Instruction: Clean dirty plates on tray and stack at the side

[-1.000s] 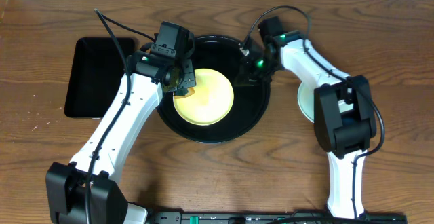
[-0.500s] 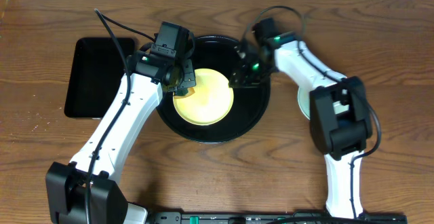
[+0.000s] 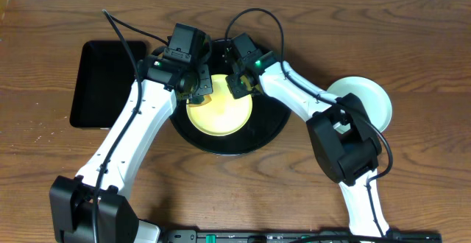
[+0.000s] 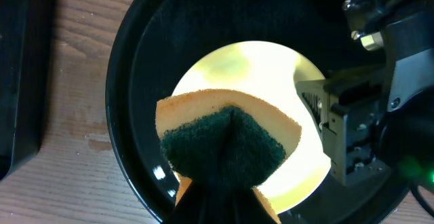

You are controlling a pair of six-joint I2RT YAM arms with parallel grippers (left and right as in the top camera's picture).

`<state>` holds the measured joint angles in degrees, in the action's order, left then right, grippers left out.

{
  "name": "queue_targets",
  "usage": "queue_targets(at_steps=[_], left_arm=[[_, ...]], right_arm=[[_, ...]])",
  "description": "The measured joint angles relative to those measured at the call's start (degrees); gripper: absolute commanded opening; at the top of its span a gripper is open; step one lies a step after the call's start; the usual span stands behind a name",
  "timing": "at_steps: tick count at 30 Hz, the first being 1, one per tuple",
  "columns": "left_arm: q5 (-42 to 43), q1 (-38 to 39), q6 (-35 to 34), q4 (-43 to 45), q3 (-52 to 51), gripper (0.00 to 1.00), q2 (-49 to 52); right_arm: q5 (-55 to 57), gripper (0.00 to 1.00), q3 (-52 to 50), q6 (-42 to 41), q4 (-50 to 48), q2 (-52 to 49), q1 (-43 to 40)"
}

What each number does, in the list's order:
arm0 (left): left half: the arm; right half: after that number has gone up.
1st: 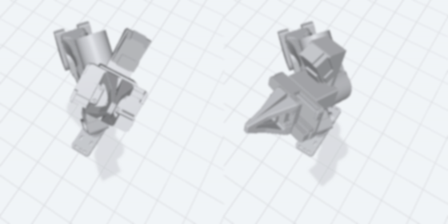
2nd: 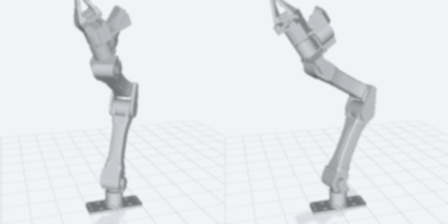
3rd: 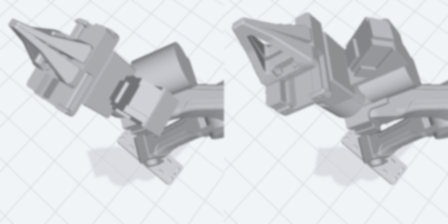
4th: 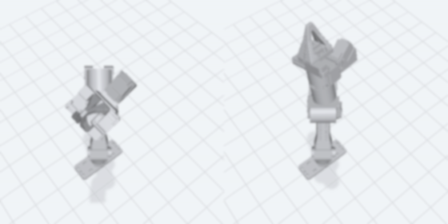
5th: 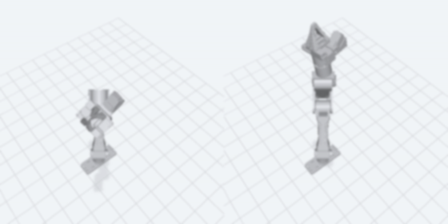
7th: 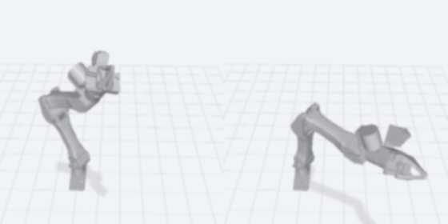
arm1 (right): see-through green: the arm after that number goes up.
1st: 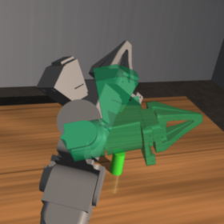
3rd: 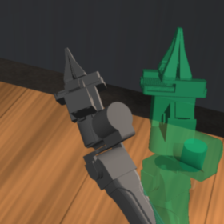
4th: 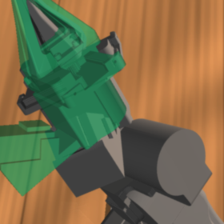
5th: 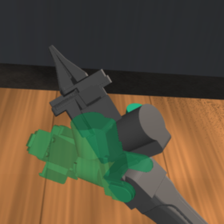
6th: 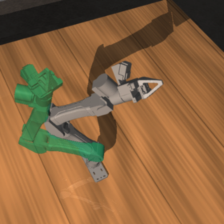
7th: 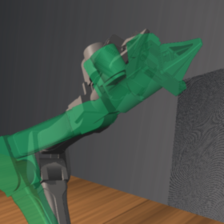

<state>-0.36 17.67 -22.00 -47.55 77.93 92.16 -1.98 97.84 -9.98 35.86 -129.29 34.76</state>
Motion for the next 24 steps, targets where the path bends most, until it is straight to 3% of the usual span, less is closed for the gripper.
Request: queue_targets(at_steps=[3, 24], left_arm=[[0.0, 0.0, 0.0, 0.0, 0.0, 0.08, 0.0], [0.0, 0.0, 0.0, 0.0, 0.0, 0.07, 0.0]], right_arm=[[2.2, 0.01, 0.0, -0.1, -0.1, -0.6, 0.4], [3.5, 0.01, -0.1, -1.6, 2.4, 3.6, -0.4]])
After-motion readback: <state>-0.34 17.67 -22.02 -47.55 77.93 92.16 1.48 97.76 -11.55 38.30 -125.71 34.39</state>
